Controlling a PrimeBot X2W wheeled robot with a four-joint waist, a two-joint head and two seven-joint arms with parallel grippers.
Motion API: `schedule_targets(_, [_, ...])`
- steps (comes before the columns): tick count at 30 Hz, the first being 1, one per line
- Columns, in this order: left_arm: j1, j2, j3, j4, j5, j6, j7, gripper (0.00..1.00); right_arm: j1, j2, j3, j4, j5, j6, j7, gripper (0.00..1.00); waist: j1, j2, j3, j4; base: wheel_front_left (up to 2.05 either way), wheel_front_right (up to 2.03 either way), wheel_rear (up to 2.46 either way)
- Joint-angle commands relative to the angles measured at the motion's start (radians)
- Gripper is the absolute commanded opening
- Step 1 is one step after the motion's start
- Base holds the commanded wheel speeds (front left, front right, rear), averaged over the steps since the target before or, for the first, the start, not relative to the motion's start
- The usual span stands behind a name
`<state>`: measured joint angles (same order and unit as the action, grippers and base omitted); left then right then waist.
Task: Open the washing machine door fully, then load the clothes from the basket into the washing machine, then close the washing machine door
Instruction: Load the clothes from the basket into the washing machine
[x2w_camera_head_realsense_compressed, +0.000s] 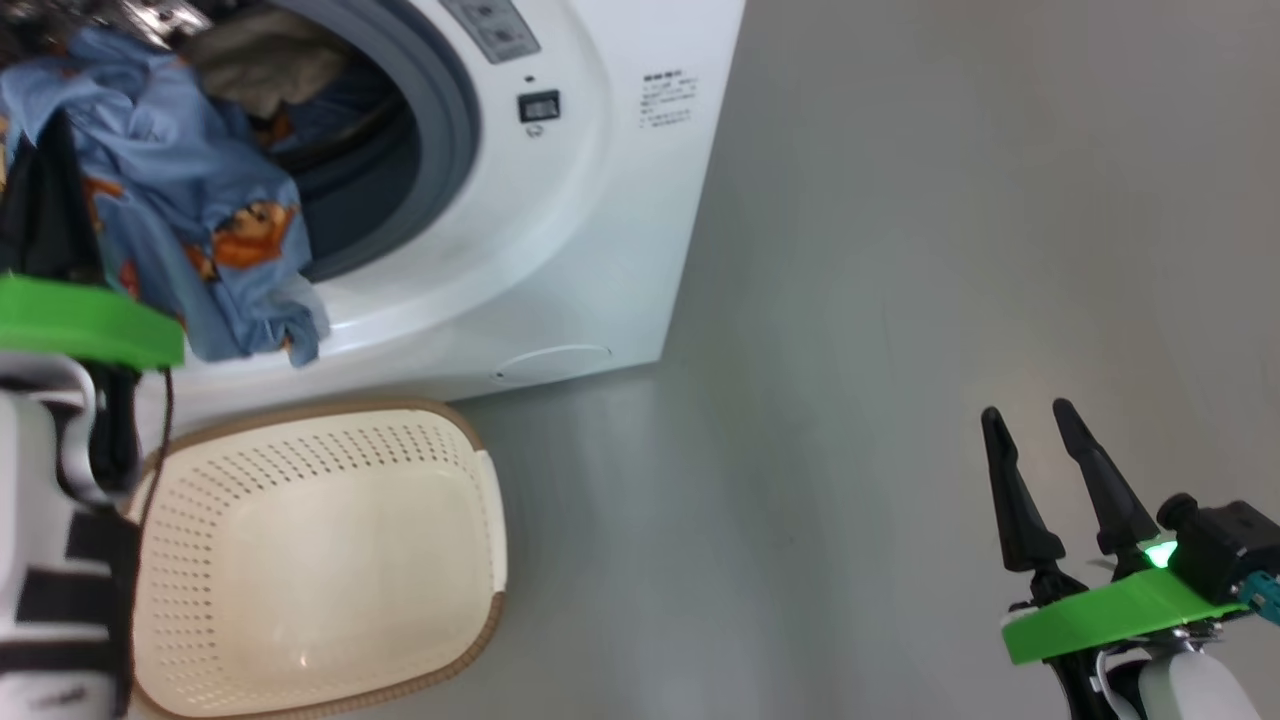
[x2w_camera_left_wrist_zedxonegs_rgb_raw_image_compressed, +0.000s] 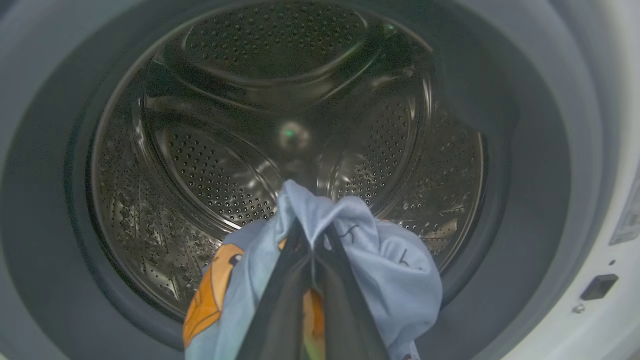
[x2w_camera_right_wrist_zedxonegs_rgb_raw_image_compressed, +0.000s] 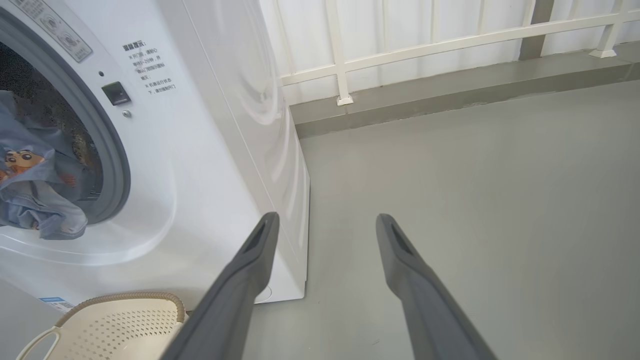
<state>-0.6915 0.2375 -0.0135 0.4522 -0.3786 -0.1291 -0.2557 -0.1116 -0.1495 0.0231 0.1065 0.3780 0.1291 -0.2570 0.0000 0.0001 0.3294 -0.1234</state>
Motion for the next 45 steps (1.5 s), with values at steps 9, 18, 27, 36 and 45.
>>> schedule_targets(9, [-0.268,0.091,-0.025,0.330,-0.054,-0.002,-0.006,0.00,-0.069,0.018,0.054,-0.025,-0.012,0.002,-0.005,1.00,0.0000,-0.0001,0.107,-0.079,0.00,0.00,0.00])
schedule_targets(18, [-0.486,0.143,-0.067,0.541,-0.036,-0.002,-0.006,0.00,-0.113,0.035,0.080,-0.026,-0.012,0.002,-0.005,1.00,0.0000,-0.0001,0.176,-0.128,0.00,0.00,0.00])
schedule_targets(27, [-0.509,0.130,0.081,0.331,0.039,0.007,-0.006,0.00,-0.136,0.045,0.084,-0.030,-0.016,0.002,-0.005,1.00,0.0000,-0.0001,0.207,-0.140,0.00,0.00,0.00])
schedule_targets(36, [-0.412,0.089,0.116,0.364,0.106,0.000,-0.006,1.00,-0.140,0.046,0.086,-0.026,-0.018,0.002,-0.005,1.00,0.0000,-0.0001,0.200,-0.126,0.00,0.00,0.00])
schedule_targets(45, [-0.379,0.060,0.085,0.376,0.127,-0.001,-0.006,1.00,-0.145,0.032,0.079,-0.029,-0.021,0.002,-0.005,1.00,0.0000,-0.0001,0.189,-0.104,0.00,0.00,0.00])
